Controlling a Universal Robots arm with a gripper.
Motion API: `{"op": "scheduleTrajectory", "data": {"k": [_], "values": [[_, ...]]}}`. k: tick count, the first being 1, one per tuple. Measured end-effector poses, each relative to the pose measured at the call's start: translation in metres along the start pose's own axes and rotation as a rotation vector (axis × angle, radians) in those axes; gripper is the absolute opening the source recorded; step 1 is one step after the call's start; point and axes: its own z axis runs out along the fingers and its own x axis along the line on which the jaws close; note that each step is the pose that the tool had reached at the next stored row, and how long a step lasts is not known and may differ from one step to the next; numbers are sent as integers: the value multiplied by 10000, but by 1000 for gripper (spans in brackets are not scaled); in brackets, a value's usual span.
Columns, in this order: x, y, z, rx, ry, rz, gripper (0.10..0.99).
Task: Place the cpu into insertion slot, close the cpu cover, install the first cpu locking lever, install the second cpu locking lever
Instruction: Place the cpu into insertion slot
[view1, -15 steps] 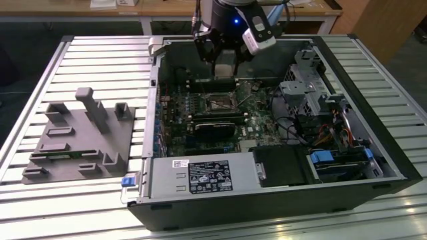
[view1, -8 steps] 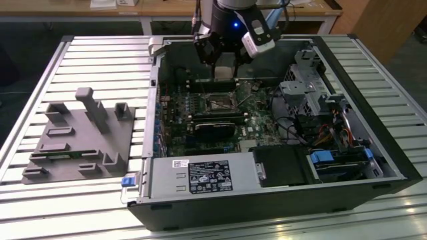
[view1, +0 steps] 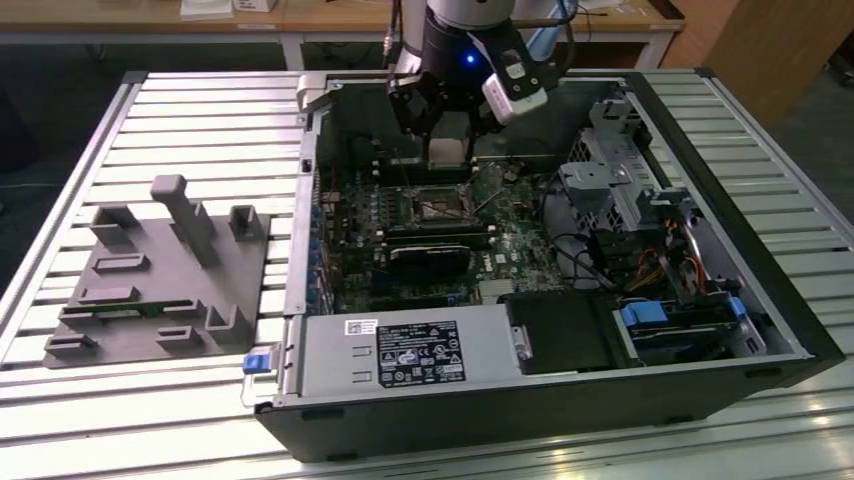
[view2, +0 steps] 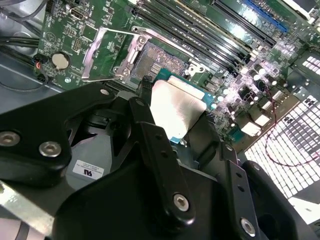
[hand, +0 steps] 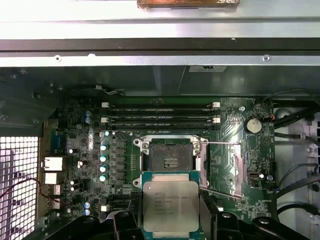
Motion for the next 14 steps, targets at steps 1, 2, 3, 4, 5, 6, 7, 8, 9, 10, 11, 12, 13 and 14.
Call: {"op": "scheduleTrajectory", "data": {"k": [1, 2, 3, 4, 5, 6, 7, 8, 9, 10, 11, 12, 13, 14], "values": [[0, -1, 11, 0, 0, 0, 541], [0, -2, 22, 0, 0, 0, 541], [-1, -3, 33, 0, 0, 0, 541], [-1, -4, 44, 0, 0, 0, 541], [-1, -5, 54, 0, 0, 0, 541], [-1, -6, 65, 0, 0, 0, 541], [-1, -7, 76, 0, 0, 0, 541], [-2, -8, 86, 0, 0, 0, 541], [-2, -9, 97, 1, 1, 0, 541], [-2, -10, 107, 1, 1, 1, 541], [-2, -11, 119, 0, 0, 0, 541], [-3, -12, 130, 1, 1, 0, 541], [-3, -13, 141, 1, 1, 0, 541], [-3, -13, 151, 0, 0, 0, 541]]}}
